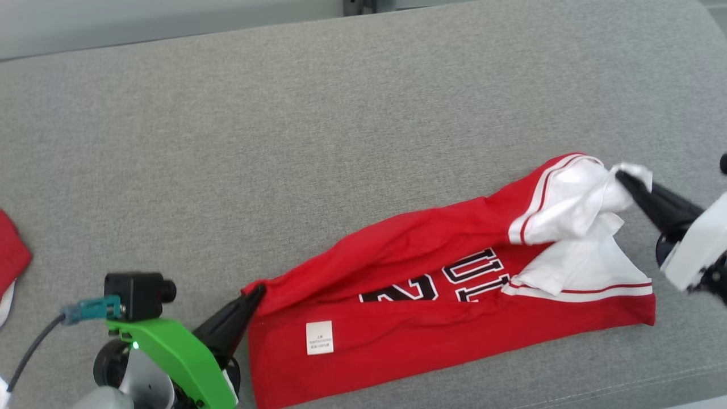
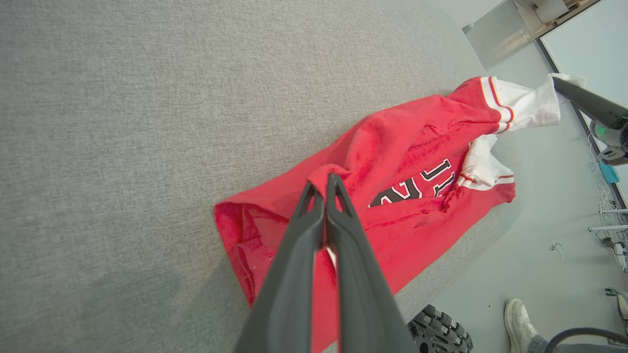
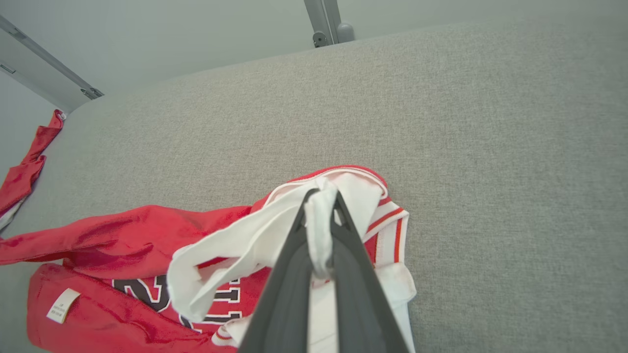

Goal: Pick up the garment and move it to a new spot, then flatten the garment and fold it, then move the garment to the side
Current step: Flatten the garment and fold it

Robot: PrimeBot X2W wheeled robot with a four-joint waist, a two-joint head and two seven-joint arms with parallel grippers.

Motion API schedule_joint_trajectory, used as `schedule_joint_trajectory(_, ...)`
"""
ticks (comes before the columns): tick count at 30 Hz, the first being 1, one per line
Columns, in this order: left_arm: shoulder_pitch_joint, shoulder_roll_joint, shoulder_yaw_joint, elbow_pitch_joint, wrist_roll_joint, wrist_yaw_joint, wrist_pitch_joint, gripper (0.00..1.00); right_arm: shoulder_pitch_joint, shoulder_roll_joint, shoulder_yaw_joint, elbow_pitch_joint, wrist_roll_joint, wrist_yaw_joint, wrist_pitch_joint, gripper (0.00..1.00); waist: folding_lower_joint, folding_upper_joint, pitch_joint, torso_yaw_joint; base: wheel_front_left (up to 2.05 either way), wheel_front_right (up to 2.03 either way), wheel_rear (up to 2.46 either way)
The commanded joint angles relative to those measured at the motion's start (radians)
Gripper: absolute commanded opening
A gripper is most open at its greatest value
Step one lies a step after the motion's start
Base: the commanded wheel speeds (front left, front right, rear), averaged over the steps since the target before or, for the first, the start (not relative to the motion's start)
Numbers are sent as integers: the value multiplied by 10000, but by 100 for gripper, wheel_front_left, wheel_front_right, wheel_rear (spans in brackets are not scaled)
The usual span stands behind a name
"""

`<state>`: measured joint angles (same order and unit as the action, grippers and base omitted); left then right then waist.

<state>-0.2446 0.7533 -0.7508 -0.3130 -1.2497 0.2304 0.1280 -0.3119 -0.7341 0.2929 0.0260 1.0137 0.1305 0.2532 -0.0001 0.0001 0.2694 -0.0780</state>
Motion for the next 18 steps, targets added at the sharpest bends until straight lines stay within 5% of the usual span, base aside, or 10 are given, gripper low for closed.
schedule_joint_trajectory(1,315,29,55,-50,-129,49,-184,0,396,157,-118,-107,-38,4,-63,0,1,-1,-233,-236,0,0,0)
schedule_joint_trajectory(16,1441,-177,-151,396,-583,-116,-584,0,1894,1465,-948,187,-796,4,-27,0,1,-1,-320,-240,0,0,0)
schedule_joint_trajectory(17,1488,-318,-115,609,-540,-73,-768,34,1862,1568,-833,316,-937,4,-55,0,1,-1,-312,-258,0,0,0)
schedule_joint_trajectory(18,1571,-506,-108,795,-593,-45,-901,92,1862,1624,-689,501,-1084,4,16,52,1,-1,-310,-262,0,0,0)
